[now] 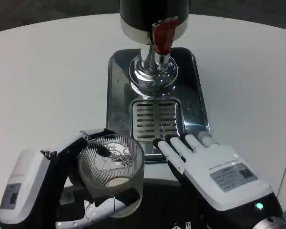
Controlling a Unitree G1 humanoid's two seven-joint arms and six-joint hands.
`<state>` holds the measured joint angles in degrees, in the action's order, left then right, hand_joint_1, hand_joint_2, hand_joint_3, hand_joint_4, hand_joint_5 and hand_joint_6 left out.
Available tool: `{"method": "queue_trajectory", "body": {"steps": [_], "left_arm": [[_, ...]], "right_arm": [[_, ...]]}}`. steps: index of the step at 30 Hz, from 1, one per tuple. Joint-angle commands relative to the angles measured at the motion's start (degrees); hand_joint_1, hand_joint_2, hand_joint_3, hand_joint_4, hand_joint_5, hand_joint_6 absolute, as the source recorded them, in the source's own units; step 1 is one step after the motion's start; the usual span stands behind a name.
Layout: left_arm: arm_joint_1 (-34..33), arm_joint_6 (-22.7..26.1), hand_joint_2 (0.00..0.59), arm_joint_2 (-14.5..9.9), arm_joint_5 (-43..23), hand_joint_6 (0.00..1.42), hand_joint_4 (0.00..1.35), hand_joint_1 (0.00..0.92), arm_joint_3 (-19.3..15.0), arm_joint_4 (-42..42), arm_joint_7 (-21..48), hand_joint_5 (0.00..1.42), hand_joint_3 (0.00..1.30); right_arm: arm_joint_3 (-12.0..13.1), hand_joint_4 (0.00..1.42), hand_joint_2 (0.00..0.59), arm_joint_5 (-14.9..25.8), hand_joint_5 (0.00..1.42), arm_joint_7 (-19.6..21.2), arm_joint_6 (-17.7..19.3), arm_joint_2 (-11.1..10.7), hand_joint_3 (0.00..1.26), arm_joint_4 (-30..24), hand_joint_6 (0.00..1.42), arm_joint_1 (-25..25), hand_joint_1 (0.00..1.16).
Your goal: Grasp the cup under the faucet to collect the drink, then remove the cup.
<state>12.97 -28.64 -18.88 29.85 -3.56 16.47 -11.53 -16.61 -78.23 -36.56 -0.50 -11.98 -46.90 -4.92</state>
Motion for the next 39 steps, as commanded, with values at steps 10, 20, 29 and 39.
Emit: {"method": "queue_trajectory", "body": {"steps": [10,20,29,39], "left_arm": [[-5.37,-2.52,0.319,-0.39,-0.38,1.01,1.14,0.471,0.0,-3.94,-0.36,0.99,0.9],[-17.48,-4.66,0.319,-0.36,2.21,1.01,1.14,0.471,2.03,-16.68,-3.49,0.99,0.9],[-30.54,-7.48,0.319,-2.11,6.96,1.01,1.14,0.471,4.47,-32.93,-11.19,0.99,0.9],[-43.45,-5.53,0.322,-1.99,11.11,1.01,1.14,0.471,9.15,-49.84,-20.77,0.99,0.9]], "right_arm": [[1.12,0.0,0.253,-1.32,0.0,-1.42,-0.34,1.16,0.0,-1.43,0.0,-2.53,0.67],[4.38,0.0,0.253,-6.32,0.0,-1.5,-1.83,4.88,0.0,-6.17,0.0,-7.55,0.67],[5.7,0.0,0.253,-8.26,0.0,-0.3,-0.38,8.44,0.0,-10.16,0.0,-14.27,0.67],[5.81,0.0,0.253,-8.41,0.0,0.91,1.81,10.75,0.0,-11.77,0.0,-17.66,0.67]]}}
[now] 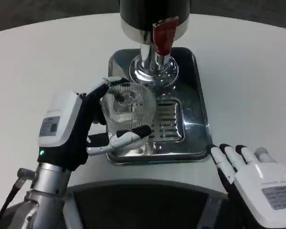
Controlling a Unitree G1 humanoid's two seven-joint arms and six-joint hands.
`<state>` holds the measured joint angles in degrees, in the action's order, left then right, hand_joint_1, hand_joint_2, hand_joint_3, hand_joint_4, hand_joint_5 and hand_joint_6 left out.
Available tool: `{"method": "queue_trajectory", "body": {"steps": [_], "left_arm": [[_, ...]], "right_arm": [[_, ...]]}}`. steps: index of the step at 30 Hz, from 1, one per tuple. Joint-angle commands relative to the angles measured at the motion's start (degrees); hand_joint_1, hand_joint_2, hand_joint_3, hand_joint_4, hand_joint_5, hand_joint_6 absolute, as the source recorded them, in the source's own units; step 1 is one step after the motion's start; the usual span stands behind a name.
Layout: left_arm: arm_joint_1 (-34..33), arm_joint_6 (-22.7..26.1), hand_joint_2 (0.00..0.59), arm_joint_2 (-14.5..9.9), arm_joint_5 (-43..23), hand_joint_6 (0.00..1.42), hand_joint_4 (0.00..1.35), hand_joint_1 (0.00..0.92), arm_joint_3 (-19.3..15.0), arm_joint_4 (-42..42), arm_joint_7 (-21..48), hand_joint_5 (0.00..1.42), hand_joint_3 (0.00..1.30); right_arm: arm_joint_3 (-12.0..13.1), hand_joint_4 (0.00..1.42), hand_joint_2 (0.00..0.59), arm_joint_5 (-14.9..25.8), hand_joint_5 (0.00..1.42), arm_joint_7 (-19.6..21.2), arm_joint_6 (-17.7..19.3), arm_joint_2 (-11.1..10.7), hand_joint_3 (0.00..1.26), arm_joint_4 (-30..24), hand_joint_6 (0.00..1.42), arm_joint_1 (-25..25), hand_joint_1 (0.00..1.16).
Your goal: Grasp the cup under the faucet to collect the drink, then remove the cup.
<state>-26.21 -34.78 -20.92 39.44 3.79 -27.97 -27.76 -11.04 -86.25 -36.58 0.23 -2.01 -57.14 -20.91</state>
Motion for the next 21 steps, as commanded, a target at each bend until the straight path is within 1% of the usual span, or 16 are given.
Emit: {"method": "queue_trajectory", "body": {"steps": [1,8,13,17,21], "left_arm": [[-5.61,1.06,0.321,0.35,1.86,1.01,1.14,0.47,2.34,-7.31,-5.52,0.99,0.9],[-12.14,3.16,0.319,1.56,2.38,1.02,1.14,0.463,6.05,-16.62,-9.91,1.0,0.9],[-15.19,4.55,0.319,2.78,2.01,1.03,1.13,0.462,8.22,-20.86,-12.28,1.0,0.9],[-17.49,6.53,0.319,4.47,1.51,1.03,1.13,0.461,9.39,-23.55,-14.51,1.0,0.9],[-19.89,8.26,0.319,6.84,0.96,1.03,1.13,0.461,10.36,-25.91,-16.08,1.0,0.9]], "right_arm": [[0.31,0.0,0.253,-0.3,0.0,1.03,1.28,0.89,0.0,-1.82,0.0,-2.14,0.67],[1.41,0.0,0.253,0.62,0.0,2.5,2.69,1.92,0.0,-2.86,0.0,-4.89,0.67],[2.26,0.0,0.253,1.58,0.0,3.82,3.74,2.37,0.0,-2.86,0.0,-6.35,0.67],[3.01,0.0,0.253,2.31,0.0,4.51,4.36,2.66,0.0,-2.86,0.0,-6.93,0.67],[4.35,0.0,0.253,3.5,0.0,5.12,5.1,2.84,0.0,-2.86,0.0,-7.87,0.67]]}}
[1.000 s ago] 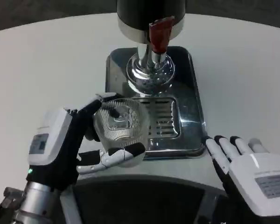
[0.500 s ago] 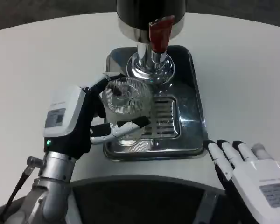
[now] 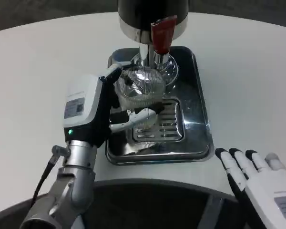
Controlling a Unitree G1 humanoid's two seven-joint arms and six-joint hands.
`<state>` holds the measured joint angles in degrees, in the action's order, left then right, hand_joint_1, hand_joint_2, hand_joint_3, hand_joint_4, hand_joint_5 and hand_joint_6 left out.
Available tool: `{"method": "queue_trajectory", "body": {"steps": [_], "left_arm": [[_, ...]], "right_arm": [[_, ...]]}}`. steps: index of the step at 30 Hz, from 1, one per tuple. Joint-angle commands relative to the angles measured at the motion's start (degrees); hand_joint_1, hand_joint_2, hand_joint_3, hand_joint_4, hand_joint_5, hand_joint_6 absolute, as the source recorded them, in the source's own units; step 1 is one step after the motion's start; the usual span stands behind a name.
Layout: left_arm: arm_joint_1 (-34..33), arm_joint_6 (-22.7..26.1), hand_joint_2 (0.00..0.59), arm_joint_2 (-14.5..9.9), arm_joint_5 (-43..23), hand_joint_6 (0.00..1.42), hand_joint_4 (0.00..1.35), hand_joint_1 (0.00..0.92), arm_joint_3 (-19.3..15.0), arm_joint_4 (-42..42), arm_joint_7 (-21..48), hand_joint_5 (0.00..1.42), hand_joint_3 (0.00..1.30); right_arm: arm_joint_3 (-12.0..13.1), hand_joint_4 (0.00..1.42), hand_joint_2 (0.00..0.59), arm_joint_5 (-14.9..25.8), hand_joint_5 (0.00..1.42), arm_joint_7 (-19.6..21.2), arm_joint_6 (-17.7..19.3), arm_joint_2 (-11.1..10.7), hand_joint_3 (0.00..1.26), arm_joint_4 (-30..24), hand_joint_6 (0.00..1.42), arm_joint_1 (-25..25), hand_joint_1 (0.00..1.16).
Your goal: Grasp the cup under the faucet to collect the drink, then remove the cup.
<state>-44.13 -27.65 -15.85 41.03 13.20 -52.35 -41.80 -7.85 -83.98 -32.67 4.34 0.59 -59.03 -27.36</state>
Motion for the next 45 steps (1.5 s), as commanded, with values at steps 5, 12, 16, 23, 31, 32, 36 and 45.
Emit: {"method": "queue_trajectory", "body": {"steps": [5,12,16,23,31,32,36,45], "left_arm": [[-3.38,2.29,0.319,3.81,-1.26,1.03,1.13,0.461,1.82,-3.11,-2.67,1.01,0.9],[-4.87,3.26,0.324,6.38,-1.56,1.03,1.12,0.449,2.56,-4.3,-2.99,1.02,0.89],[-5.19,3.53,0.32,6.96,-1.72,1.04,1.11,0.442,2.95,-4.46,-3.02,1.02,0.89],[-4.65,3.45,0.265,6.45,-2.1,1.1,0.94,0.334,3.28,-4.44,-2.96,0.97,0.79],[-3.88,3.09,0.135,4.56,-3.1,1.01,0.53,0.202,3.38,-4.3,-2.69,0.8,0.51],[-3.77,2.89,0.107,4.27,-3.29,1.0,0.47,0.177,3.32,-4.33,-2.51,0.77,0.47],[-3.49,1.79,0.037,3.47,-4.0,0.86,0.35,0.122,3.29,-4.5,-1.77,0.65,0.37],[-3.39,0.73,0.0,2.36,-4.89,0.62,0.17,0.087,4.1,-4.75,-0.49,0.44,0.23]], "right_arm": [[2.41,0.0,0.253,2.67,0.0,2.02,1.93,0.66,0.0,-0.97,0.0,-2.95,0.67],[3.78,0.0,0.253,4.11,0.0,2.31,2.97,1.21,0.0,-0.97,0.0,-3.85,0.67],[4.32,0.0,0.253,4.78,0.0,2.38,3.3,1.53,0.0,-0.97,0.0,-4.13,0.67],[5.09,0.0,0.253,5.8,0.0,1.94,3.43,1.46,0.0,-0.97,0.0,-3.88,0.67],[4.93,0.0,0.253,6.33,0.0,1.38,3.23,1.34,0.0,-0.97,0.0,-3.2,0.67],[4.8,0.0,0.253,6.34,0.0,1.38,3.21,1.37,0.0,-0.97,0.0,-3.13,0.67],[4.27,0.0,0.255,6.07,0.0,1.32,3.03,1.63,0.0,-0.97,0.0,-3.01,0.67],[3.37,0.0,0.257,5.52,0.0,1.25,2.64,2.17,0.0,-0.96,0.0,-3.03,0.68]]}}
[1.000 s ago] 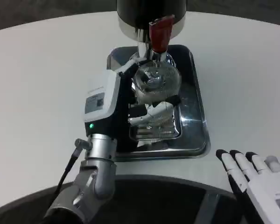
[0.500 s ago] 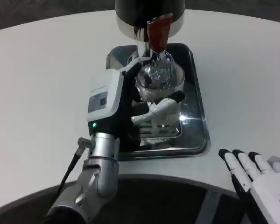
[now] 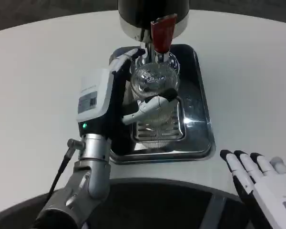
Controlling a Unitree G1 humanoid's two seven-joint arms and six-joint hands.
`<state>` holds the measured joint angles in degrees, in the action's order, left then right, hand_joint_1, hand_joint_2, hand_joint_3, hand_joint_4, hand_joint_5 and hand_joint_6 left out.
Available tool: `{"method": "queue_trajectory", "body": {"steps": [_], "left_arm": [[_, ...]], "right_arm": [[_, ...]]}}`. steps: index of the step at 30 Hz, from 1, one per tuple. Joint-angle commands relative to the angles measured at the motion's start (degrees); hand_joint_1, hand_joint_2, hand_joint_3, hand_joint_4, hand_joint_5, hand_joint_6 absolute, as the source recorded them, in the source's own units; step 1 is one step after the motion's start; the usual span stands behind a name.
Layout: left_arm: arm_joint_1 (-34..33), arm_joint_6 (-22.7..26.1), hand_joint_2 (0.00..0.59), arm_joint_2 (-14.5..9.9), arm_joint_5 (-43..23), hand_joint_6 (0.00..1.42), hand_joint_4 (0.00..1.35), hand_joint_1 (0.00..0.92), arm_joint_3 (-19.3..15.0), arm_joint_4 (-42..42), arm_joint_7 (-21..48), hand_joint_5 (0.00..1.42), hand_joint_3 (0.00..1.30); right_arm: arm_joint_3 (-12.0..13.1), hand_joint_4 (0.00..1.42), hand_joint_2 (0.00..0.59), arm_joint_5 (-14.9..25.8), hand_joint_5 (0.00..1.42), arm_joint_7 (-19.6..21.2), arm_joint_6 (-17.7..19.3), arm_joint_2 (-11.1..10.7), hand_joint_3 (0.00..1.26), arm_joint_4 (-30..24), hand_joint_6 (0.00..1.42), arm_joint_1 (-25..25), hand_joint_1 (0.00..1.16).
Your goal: Grasp the cup under the faucet to collect the drink, then remove the cup.
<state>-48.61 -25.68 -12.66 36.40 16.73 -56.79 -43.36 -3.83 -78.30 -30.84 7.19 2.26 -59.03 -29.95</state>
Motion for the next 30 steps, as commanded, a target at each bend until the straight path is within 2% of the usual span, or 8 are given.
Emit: {"method": "queue_trajectory", "body": {"steps": [1,13,19,24,27,30], "left_arm": [[1.06,-1.47,0.0,-0.94,-0.33,0.6,0.17,0.077,0.6,-0.28,1.31,0.44,0.21],[2.6,-4.2,0.0,-1.63,-1.5,0.55,0.15,0.045,-0.14,1.94,2.57,0.44,0.18],[6.94,-5.05,0.0,-4.3,-2.17,0.53,0.17,0.028,-1.69,8.41,2.23,0.44,0.19],[12.82,-5.26,0.0,-7.69,-3.8,0.53,0.21,0.018,-5.35,17.36,3.6,0.45,0.21],[17.53,-6.11,0.0,-10.37,-6.07,0.46,0.24,0.001,-8.88,25.37,6.12,0.45,0.24],[19.94,-6.34,0.0,-11.98,-8.42,0.35,0.26,0.0,-11.5,30.41,9.81,0.42,0.28]], "right_arm": [[-0.76,0.0,0.258,-0.2,0.0,-0.55,-0.25,0.53,0.0,-0.91,0.0,-0.46,0.68],[-0.68,0.0,0.258,0.13,0.0,-0.44,-1.09,0.01,0.0,0.01,0.0,0.35,0.68],[-0.49,0.0,0.258,0.34,0.0,-0.66,-1.51,-0.65,0.0,0.37,0.0,1.05,0.68],[-0.26,0.0,0.258,0.63,0.0,-1.09,-1.85,-1.11,0.0,0.91,0.0,2.19,0.68],[-0.42,0.0,0.258,0.65,0.0,-1.44,-2.03,-1.39,0.0,1.24,0.0,2.87,0.68],[-0.67,0.0,0.258,0.56,0.0,-1.76,-2.11,-1.52,0.0,1.55,0.0,3.5,0.68]]}}
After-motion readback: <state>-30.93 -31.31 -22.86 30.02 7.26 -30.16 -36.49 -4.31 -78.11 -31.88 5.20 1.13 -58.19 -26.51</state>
